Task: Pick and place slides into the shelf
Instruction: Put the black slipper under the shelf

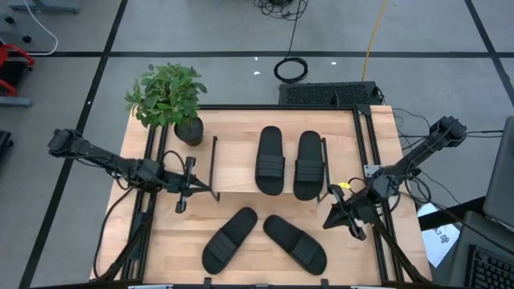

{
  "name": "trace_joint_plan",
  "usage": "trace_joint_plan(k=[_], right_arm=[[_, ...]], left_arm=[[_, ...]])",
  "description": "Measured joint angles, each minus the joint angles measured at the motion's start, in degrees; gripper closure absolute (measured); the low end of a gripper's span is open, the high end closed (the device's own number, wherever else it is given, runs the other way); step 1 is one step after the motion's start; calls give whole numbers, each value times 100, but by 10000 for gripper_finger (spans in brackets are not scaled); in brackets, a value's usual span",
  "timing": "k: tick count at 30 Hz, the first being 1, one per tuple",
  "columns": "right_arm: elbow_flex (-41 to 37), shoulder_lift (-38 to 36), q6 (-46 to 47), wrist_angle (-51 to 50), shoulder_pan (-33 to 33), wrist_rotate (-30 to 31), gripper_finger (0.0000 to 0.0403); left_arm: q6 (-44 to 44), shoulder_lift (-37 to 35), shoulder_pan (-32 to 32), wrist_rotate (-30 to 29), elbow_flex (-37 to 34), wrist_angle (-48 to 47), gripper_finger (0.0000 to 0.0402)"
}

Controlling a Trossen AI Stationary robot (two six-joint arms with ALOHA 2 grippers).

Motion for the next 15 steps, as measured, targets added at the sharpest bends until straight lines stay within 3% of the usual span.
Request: trace_joint_plan(k=[8,15], right_arm=[[683,707,-214,-530,314,969,397],[1775,1755,-300,-1261,843,1694,331]], left_arm=[[25,0,0,-335,0,-5,387],[-6,0,0,-352,0,-22,371]])
